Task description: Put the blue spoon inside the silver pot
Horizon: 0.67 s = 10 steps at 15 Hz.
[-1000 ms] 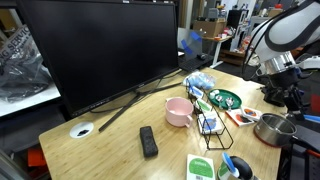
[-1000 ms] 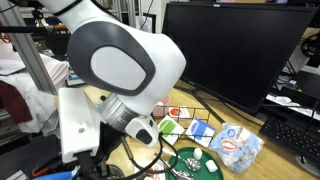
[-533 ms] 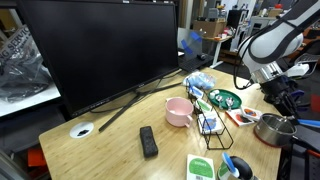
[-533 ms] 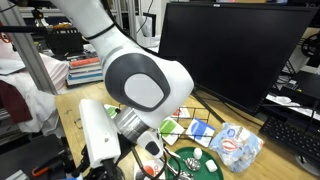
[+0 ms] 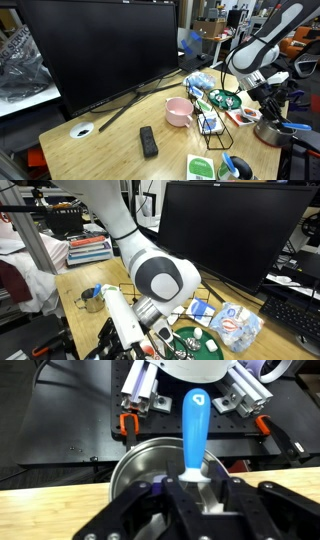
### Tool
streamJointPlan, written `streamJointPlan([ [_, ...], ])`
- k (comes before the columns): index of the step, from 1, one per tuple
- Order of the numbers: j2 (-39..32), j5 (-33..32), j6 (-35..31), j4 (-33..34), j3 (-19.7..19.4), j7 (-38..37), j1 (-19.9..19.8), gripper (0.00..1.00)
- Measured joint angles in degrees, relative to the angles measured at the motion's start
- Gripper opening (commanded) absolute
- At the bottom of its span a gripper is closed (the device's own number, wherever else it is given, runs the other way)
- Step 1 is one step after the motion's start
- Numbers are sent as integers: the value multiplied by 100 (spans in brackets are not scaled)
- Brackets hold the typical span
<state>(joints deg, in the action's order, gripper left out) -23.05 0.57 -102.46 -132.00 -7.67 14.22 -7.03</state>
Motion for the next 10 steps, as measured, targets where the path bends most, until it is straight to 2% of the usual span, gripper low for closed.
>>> streamJointPlan([
  [4,-473,0,124,248,1,0,-28,12],
  [5,-537,0,166,297,1,0,-36,26],
  [6,-578,0,230,344,1,0,-39,62],
  [7,-603,0,284,383,1,0,-39,63],
  [10,-605,1,344,462,4,-1,-39,82],
])
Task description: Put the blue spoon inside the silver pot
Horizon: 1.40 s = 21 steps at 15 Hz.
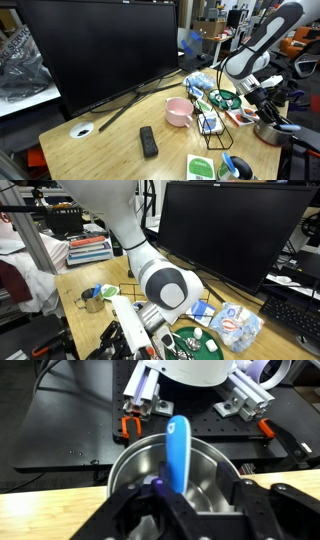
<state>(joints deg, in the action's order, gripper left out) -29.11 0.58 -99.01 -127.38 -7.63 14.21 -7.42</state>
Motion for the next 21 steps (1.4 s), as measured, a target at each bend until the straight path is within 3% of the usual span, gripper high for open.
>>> streamJointPlan([
  [3,46,7,3,76,1,-4,-11,100],
  [12,582,8,-156,21,202,77,-16,100],
  [21,1906,371,-425,-904,462,909,4,100],
])
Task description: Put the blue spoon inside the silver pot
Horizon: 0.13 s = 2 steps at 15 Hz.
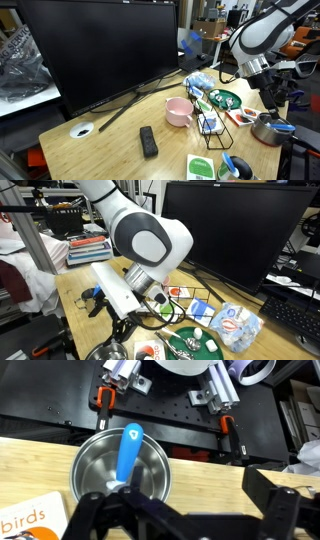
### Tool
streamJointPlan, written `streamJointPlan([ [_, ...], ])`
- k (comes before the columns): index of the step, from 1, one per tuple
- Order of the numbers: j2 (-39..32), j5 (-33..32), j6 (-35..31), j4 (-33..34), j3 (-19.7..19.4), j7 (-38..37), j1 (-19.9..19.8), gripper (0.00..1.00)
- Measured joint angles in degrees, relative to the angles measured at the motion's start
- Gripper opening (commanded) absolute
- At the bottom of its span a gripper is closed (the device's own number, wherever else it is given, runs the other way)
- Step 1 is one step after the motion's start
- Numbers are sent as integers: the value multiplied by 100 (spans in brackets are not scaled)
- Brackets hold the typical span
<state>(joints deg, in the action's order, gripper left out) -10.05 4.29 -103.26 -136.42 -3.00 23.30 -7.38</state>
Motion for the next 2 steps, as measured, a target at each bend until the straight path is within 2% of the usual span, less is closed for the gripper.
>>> streamJointPlan([
  [2,-1,0,-33,-18,-2,33,-7,100],
])
